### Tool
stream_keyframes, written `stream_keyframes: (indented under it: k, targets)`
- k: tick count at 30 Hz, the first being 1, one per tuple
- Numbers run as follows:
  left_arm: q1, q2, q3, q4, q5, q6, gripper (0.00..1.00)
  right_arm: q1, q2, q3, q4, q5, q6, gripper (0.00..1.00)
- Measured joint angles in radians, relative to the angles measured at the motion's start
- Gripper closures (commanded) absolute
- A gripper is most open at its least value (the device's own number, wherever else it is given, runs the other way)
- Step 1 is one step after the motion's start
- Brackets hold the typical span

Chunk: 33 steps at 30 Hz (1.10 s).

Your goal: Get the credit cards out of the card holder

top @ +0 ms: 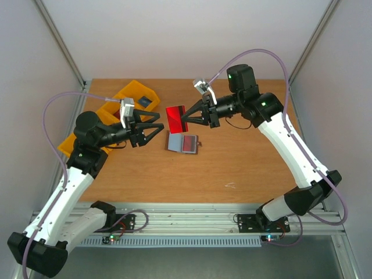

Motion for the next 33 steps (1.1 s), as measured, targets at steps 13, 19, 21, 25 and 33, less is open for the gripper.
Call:
stream_keyframes:
  k: [13,19,21,25,33]
  targets:
    - [-0.050,0.027,0.023,-0.002,-0.127,0.119,0.43,0.005,0.109,0.149,0.124,0.116,0.183,0.99]
    - [-0.074,0.006,0.028,-0.039,-0.401,0.389,0.42,0.004,0.201,0.413,-0.061,0.388,0.337,0.99]
    - [-0.108,0.009,0.029,-0.045,-0.483,0.526,0.41,0.004,0.212,0.446,-0.123,0.477,0.391,0.99]
    - [-0.145,0.026,0.029,-0.047,-0.600,0.721,0.40,0.004,0.213,0.449,-0.204,0.631,0.450,0.99]
    - [-0.267,0.039,-0.006,-0.007,-0.629,1.050,0.37,0.005,0.216,0.435,-0.234,0.735,0.600,0.99]
